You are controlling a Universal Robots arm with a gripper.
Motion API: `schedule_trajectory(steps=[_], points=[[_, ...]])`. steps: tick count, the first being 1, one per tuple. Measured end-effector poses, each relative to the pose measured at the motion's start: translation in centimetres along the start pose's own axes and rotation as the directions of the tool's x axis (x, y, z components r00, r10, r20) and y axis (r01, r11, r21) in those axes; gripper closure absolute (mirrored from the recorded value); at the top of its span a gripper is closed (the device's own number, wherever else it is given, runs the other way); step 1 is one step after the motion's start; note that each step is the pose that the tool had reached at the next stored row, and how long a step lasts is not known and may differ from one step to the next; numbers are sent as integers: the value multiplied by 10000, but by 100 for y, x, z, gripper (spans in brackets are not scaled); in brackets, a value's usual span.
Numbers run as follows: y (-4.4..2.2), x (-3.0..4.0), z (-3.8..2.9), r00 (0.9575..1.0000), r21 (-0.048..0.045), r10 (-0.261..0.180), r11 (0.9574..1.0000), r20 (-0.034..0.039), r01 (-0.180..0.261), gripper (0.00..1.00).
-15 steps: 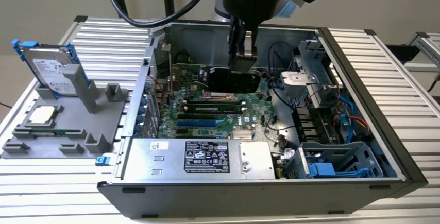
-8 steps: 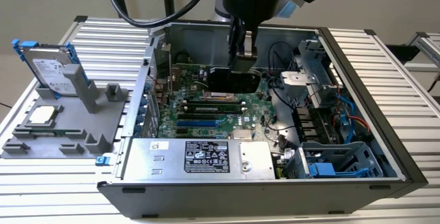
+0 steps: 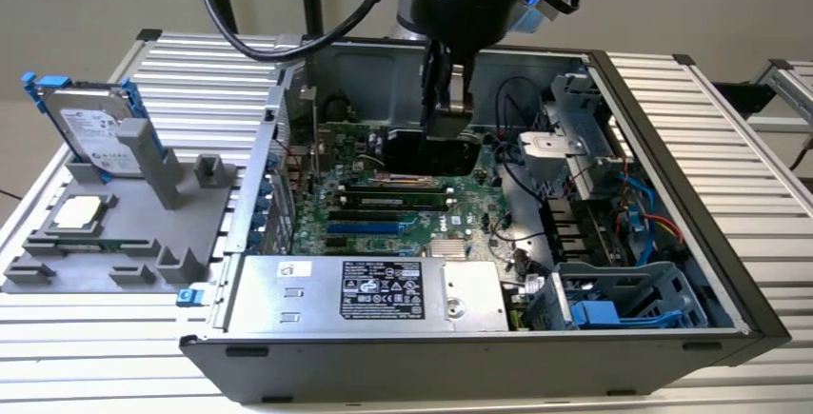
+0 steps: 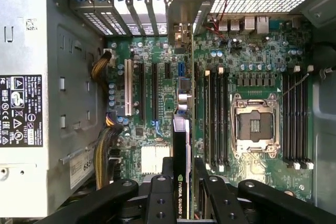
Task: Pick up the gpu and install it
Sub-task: 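Insert the gpu into the slot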
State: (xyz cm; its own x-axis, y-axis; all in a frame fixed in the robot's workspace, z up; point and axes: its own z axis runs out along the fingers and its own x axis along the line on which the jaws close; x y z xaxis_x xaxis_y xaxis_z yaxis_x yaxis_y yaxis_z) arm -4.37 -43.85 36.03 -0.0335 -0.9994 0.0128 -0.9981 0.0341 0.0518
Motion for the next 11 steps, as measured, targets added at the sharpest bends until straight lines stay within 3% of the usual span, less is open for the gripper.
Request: schedule_trajectory(steps=[11], points=[[0,0,9,10000,-2,3,10000,-3,-3,100]])
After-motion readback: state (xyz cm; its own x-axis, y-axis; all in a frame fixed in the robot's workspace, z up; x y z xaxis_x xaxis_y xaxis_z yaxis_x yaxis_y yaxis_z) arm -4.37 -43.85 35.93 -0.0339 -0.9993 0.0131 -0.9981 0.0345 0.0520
